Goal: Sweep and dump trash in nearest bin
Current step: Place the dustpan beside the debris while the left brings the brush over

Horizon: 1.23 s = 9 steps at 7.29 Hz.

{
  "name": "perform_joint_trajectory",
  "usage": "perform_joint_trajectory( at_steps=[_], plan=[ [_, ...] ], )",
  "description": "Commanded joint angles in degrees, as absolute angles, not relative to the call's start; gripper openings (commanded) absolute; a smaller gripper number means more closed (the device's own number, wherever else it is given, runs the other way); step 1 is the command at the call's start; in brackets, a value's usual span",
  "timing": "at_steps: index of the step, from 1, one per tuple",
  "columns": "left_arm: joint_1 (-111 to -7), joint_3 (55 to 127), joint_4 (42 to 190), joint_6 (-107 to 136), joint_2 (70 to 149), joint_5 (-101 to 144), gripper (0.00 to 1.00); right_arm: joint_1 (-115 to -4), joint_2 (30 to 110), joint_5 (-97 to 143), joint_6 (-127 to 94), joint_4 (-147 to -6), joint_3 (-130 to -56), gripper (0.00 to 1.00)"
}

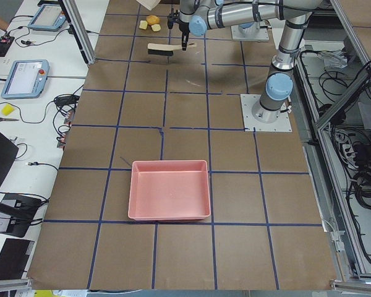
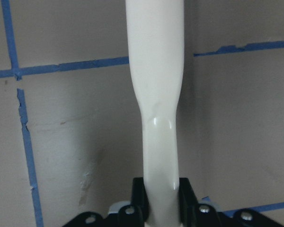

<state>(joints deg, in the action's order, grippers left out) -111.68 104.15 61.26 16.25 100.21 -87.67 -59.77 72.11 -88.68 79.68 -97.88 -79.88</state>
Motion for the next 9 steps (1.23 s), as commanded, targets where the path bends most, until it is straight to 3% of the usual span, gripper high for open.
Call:
perform_joint_trajectory(
  at_steps=[1, 5, 9],
  plan=[
    [-117.74, 97.06, 61.17, 23.51, 106.93, -89.90, 0.01, -55.82, 63.58, -87.63, 98.30, -98.17, -70.80, 0.00],
    [-126.01, 80.29, 61.52, 32.94, 120.99, -92.19, 0.01, -55.46, 53.29, -86.40, 124.24, -98.79, -63.91, 0.00],
    [-130.07, 69.73, 60.73, 37.51, 130.32, -92.11, 0.01, -55.72, 49.85, -86.75, 125.33, -97.81, -63.98, 0.00]
  ],
)
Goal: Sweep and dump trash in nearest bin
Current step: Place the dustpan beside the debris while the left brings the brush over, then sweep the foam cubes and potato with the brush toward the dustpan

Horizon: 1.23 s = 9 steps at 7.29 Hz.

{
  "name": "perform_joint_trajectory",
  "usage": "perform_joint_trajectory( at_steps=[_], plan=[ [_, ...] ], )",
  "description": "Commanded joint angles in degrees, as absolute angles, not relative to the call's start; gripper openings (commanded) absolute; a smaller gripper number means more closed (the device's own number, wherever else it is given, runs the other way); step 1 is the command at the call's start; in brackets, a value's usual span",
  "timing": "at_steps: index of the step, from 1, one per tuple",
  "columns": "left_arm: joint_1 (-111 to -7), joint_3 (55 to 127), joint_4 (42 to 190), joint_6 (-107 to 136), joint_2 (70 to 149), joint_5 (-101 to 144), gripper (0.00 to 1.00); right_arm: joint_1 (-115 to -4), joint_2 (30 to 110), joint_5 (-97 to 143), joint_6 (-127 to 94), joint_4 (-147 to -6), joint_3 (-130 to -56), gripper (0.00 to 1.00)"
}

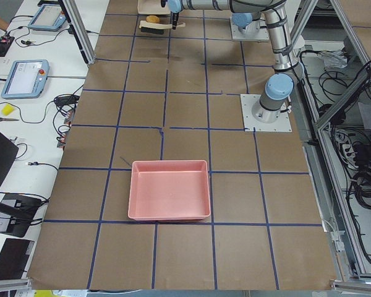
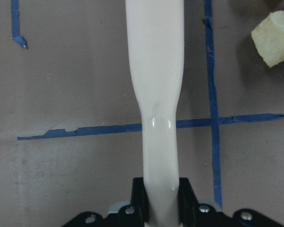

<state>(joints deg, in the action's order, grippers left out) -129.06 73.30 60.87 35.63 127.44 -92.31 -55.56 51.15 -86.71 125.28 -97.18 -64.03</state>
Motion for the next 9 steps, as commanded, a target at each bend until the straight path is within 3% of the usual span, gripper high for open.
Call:
perform_joint_trajectory(
  at_steps=[1, 9],
  plan=[
    [-130.60, 65.61, 60.82, 39.10, 133.65, -92.02, 0.01, -56.33, 49.05, -86.49, 125.16, -99.04, -63.98, 0.00],
    [-132.28, 63.63, 60.82, 39.11, 137.28, -93.42, 0.02, -59.50, 48.78, -86.57, 123.75, -104.85, -67.24, 0.00]
  ],
)
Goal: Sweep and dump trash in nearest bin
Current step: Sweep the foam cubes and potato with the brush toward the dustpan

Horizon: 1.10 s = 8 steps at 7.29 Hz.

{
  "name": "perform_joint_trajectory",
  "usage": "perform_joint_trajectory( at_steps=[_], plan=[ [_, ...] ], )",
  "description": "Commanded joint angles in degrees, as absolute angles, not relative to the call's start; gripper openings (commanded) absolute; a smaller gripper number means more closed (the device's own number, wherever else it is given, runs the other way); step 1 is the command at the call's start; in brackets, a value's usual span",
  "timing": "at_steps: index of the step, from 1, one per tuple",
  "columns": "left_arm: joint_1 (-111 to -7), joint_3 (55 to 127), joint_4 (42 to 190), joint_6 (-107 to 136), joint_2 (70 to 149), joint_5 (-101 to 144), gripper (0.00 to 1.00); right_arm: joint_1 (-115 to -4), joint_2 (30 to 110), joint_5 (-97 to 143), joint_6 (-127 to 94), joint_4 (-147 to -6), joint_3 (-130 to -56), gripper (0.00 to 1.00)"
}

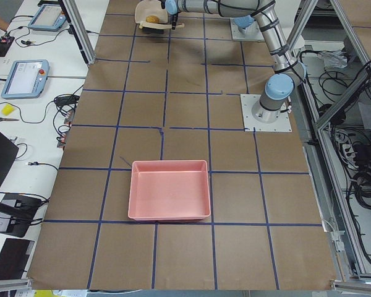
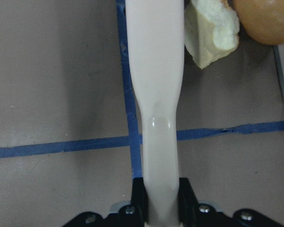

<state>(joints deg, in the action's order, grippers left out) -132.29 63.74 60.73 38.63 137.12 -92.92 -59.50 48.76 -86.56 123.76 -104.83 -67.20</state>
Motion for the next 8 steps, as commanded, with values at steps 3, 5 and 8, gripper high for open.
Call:
perform_joint_trajectory(
  at_steps=[3, 5, 8],
  plan=[
    [-132.28, 53.85, 63.09, 39.11, 143.48, -93.78, 0.03, -59.50, 48.96, -86.75, 123.66, -104.68, -67.24, 0.00],
    [-132.28, 52.64, 70.66, 36.65, 142.83, -94.13, 0.02, -59.50, 48.96, -86.84, 123.66, -104.59, -67.24, 0.00],
    [-132.28, 52.21, 70.49, 37.44, 143.09, -94.04, 0.02, -59.50, 49.04, -86.84, 123.58, -104.50, -67.24, 0.00]
  ],
)
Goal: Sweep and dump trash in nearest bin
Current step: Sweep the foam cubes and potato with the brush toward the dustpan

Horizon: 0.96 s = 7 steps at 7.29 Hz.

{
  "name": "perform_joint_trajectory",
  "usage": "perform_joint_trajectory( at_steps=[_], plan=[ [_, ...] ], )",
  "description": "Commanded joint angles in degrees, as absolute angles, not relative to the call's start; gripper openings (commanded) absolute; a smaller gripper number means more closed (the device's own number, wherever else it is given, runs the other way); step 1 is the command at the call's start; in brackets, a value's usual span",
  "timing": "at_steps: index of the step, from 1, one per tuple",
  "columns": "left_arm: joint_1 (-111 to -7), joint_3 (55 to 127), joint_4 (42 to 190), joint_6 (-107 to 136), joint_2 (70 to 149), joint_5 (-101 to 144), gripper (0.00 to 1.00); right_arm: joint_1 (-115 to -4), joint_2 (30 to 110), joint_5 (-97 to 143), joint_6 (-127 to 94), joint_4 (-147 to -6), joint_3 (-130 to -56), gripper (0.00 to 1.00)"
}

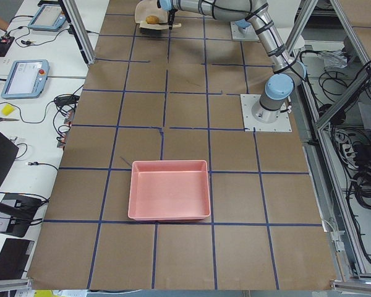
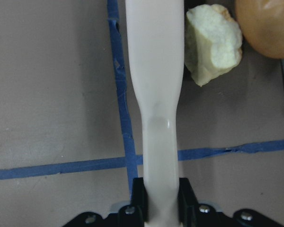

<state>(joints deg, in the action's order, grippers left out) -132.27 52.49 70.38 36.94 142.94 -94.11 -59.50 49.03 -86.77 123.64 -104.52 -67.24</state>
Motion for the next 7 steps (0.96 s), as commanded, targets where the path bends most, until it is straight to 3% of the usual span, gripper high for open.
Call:
perform_joint_trajectory(
  at_steps=[1, 7],
  plan=[
    [-132.28, 52.03, 69.79, 37.70, 143.35, -94.04, 0.02, -59.50, 49.13, -86.84, 123.57, -104.50, -67.24, 0.00],
    [-132.71, 50.80, 67.76, 37.62, 144.93, -93.69, 0.02, -59.50, 49.22, -86.75, 123.49, -104.50, -67.15, 0.00]
  ],
)
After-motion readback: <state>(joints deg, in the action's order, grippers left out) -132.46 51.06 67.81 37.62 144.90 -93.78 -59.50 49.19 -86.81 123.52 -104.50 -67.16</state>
